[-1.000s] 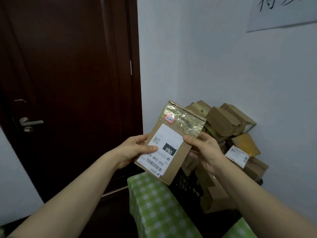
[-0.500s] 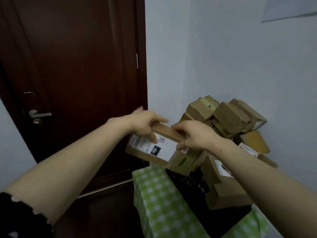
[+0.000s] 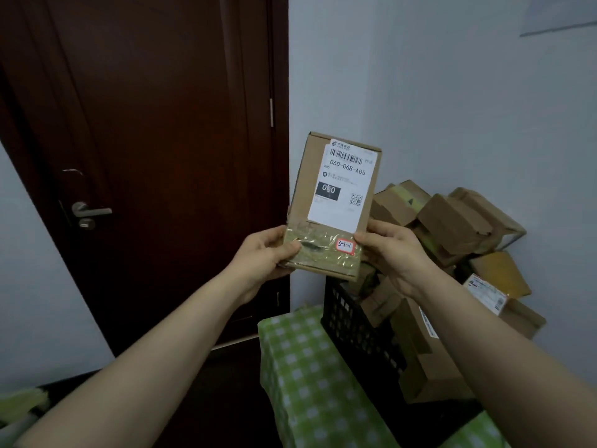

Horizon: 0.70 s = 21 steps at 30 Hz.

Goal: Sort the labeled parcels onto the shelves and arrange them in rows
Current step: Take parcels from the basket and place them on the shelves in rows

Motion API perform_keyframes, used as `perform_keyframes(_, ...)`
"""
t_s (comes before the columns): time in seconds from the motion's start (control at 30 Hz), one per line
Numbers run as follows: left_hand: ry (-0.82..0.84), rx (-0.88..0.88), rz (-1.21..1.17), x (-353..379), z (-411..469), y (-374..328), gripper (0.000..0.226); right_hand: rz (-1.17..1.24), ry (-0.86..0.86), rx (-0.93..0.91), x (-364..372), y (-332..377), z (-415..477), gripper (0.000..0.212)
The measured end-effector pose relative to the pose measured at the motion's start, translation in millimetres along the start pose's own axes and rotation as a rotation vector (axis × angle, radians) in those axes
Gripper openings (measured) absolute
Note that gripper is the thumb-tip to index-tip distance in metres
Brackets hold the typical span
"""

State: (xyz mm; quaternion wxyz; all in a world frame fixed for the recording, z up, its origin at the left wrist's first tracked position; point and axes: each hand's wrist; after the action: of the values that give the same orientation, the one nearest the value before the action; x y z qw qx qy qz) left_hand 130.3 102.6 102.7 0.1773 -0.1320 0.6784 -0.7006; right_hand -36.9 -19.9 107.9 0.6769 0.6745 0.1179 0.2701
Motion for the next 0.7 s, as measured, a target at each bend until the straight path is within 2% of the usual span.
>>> perform_keyframes(0.3, 0.008, -0.013, -0.031, -8.6, 3.7, 8.1, 0.026, -0.054, 0.068, -0.026, 5.3, -2.2, 4.0, 0.039)
perform_keyframes(0.7, 0.005, -0.026, -0.04, -19.2, -0.8, 12.5, 0.028, -0.131, 0.081, -0.024, 13.0, -7.1, 5.9, 0.036)
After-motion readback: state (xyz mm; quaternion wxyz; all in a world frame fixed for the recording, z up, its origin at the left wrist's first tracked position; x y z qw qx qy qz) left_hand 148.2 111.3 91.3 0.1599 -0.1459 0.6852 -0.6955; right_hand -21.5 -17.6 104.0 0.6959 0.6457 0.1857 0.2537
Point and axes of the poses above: each hand's wrist, its own z-axis towards the middle knuckle, its own x-axis out of the palm, y = z × x, and after that the axes turned 7 degrees about z, right-handed
